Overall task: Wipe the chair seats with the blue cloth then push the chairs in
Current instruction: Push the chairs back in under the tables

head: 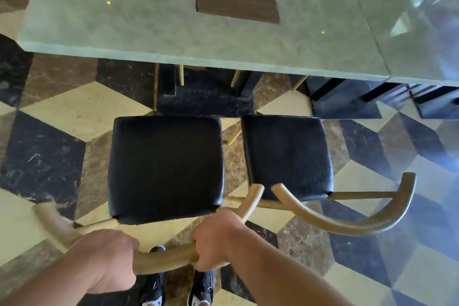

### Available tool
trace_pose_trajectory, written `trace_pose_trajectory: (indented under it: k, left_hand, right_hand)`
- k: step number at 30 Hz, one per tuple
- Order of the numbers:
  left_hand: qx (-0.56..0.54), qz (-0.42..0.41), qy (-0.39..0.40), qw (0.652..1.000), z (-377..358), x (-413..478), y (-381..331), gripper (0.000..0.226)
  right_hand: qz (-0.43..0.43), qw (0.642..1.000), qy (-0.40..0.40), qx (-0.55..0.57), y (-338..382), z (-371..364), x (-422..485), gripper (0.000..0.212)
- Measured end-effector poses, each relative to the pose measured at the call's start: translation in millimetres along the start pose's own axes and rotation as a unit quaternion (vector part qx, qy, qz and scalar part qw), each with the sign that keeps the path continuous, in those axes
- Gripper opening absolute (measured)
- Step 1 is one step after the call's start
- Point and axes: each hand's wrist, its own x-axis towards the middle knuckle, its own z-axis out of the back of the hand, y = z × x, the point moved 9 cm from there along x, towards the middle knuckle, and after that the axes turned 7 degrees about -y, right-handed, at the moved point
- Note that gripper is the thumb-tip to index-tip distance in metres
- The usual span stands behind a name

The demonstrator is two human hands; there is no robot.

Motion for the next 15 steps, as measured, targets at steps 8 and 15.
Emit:
trace_pose_trajectory:
  k: [8,15]
  left_hand:
    - [-0.006,0.006,-0.001,1.0,7.8,-7.8,-0.2,0.04]
    - [-0.014,0.014,0.013,1.0,5.2,-8.8,0.9,0.035]
  right_hand:
    - [0.005,1.0,-0.015,0.007,2.4,2.6,-0.3,0.034]
    - [0.004,1.0,-0.011,0.0,3.4,5.1,-3.3,0.036]
